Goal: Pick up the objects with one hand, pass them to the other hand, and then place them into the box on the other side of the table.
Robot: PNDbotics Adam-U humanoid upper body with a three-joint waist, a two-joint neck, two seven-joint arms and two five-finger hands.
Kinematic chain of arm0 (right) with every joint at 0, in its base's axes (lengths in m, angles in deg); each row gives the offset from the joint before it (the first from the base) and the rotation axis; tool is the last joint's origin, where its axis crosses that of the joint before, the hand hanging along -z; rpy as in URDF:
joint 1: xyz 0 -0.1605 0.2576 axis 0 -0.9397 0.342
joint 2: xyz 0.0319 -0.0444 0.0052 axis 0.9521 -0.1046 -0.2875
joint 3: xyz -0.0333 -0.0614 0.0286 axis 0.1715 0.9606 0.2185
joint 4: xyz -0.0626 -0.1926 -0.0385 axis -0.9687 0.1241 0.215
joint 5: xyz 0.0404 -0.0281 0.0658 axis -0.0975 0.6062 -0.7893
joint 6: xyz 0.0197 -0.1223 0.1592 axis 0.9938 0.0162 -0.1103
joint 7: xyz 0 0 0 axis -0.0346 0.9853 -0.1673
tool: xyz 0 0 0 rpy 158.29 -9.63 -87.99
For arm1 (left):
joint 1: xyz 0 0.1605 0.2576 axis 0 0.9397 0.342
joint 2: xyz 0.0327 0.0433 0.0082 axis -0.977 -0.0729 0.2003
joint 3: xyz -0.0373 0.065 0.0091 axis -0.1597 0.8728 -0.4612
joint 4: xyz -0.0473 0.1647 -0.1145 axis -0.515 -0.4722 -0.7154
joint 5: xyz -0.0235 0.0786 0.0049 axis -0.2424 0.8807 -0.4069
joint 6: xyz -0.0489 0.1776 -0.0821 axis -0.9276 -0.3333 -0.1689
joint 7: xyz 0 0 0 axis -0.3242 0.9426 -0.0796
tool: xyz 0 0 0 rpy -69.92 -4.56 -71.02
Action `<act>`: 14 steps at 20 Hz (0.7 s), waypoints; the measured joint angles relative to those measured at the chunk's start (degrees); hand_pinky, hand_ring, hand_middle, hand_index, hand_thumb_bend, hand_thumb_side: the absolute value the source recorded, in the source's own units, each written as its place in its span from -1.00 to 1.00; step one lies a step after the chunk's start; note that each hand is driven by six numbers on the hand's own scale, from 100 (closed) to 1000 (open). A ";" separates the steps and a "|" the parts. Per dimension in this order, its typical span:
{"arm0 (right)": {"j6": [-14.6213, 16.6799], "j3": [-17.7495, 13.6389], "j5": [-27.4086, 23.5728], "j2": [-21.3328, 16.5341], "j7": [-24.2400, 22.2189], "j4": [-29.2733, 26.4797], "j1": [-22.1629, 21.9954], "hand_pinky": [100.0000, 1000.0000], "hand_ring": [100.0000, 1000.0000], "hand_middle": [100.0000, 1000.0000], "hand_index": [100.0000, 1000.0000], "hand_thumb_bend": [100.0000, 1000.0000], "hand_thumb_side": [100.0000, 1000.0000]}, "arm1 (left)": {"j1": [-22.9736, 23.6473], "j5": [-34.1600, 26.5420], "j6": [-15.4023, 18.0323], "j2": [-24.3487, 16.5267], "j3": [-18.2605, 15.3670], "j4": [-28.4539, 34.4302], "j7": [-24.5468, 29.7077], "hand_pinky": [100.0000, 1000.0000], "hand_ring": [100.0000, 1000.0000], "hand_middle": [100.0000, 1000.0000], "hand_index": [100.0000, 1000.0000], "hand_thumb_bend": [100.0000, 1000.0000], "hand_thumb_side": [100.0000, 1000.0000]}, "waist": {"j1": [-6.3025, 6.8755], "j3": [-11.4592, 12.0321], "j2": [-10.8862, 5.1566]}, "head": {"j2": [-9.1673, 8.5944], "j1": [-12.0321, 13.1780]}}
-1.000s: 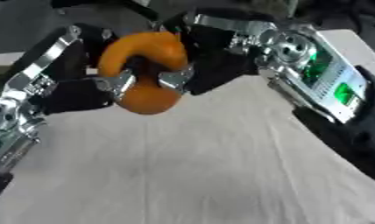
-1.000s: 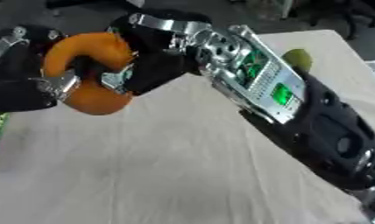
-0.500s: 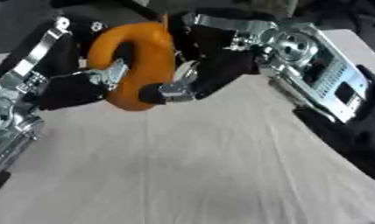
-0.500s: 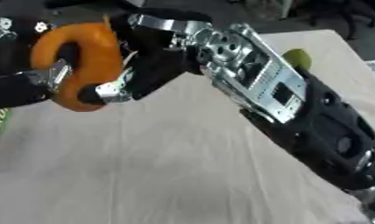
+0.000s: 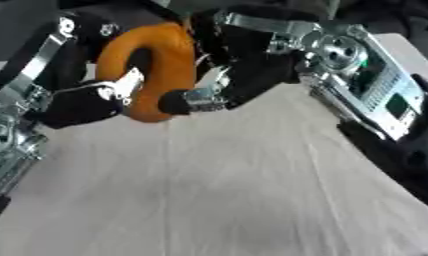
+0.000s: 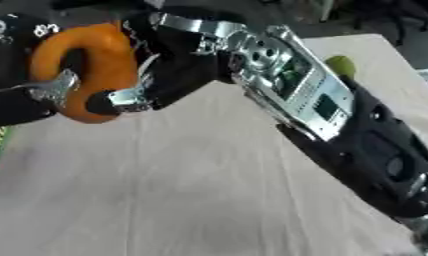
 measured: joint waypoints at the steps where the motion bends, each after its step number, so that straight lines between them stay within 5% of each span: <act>1: 0.05 -0.30 0.01 -0.19 0.40 -0.17 -0.24 0.43 0.48 0.44 0.61 0.04 -0.58 | 0.07 0.17 0.11 -0.28 -0.11 0.00 0.04 -0.27 -0.23 -0.61 -0.47 -1.00 -1.00 | 0.00 0.00 0.00 | 0.00 0.01; 5: 0.38 -1.80 0.11 -1.29 2.02 -0.52 -1.29 0.44 0.50 0.48 0.63 -0.05 -0.57 | 0.77 0.35 0.27 -1.40 -0.49 -0.01 -0.03 -0.27 -0.23 -0.61 -0.47 -1.00 -1.00 | 0.05 -0.05 0.00 | 0.00 0.08; 14: 1.09 -4.55 1.05 -3.83 5.68 -0.47 -4.22 0.44 0.52 0.50 0.63 0.07 -0.60 | 2.09 0.35 0.44 -3.24 -0.93 0.49 -0.27 -0.27 -0.23 -0.61 -0.47 -1.00 -1.00 | 0.33 -0.32 0.01 | 0.22 0.34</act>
